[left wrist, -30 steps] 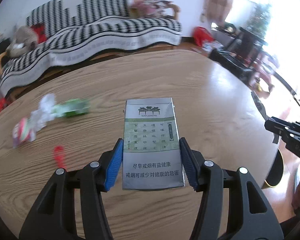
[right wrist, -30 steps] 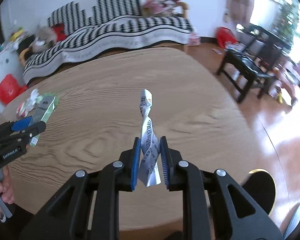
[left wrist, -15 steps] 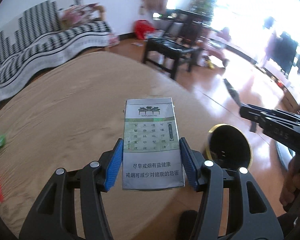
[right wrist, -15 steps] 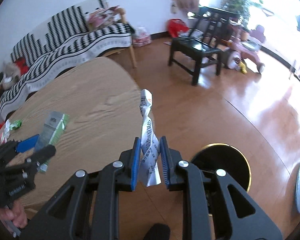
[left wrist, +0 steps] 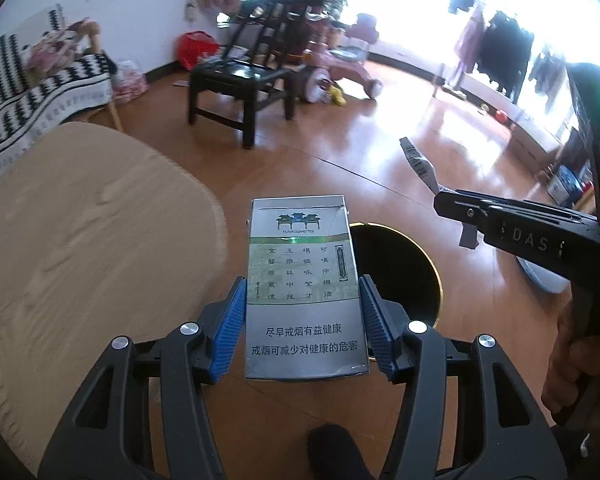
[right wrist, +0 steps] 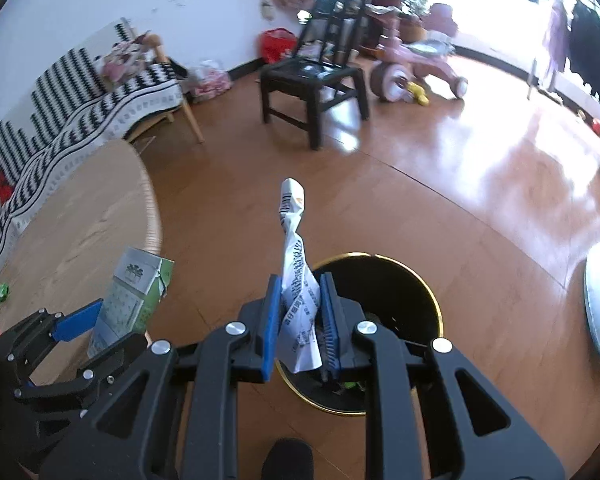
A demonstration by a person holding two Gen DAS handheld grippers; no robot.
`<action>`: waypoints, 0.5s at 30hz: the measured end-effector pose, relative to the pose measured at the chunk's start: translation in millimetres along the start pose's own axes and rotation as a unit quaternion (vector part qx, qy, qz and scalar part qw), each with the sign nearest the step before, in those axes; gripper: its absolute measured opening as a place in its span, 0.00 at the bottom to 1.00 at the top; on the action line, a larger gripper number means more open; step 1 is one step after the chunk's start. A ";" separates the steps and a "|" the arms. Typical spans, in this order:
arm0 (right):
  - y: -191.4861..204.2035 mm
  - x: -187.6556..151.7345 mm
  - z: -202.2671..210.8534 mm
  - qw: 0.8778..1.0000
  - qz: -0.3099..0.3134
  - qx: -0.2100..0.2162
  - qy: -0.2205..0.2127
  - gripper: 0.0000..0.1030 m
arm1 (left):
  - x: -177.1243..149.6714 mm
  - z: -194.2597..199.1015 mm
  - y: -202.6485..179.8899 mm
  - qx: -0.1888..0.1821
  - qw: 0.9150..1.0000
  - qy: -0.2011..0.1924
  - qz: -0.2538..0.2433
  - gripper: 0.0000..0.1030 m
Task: Collect trash
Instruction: 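Carry the white pack and paper strip over the trash bin with both tools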
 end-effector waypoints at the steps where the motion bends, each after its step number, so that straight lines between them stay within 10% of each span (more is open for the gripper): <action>1: -5.7 -1.6 -0.6 1.000 -0.005 -0.002 0.002 0.20 | 0.1 -4.7 -4.1 -0.004 1.000 0.003 -0.004 0.53; 15: -56.6 -12.1 -7.8 0.999 -0.047 -0.014 0.015 0.20 | 3.1 -52.0 -43.7 -0.047 0.998 0.032 -0.027 0.53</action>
Point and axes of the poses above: each gripper's, at about its wrist camera, not at the fingertips, and z roughly against the way its jaws point, y to its left, x to its top, the point moved 3 cm from there along -z, roughly the way its jaws point, and after that the axes turned 1 degree about y, right-handed, at the moved point
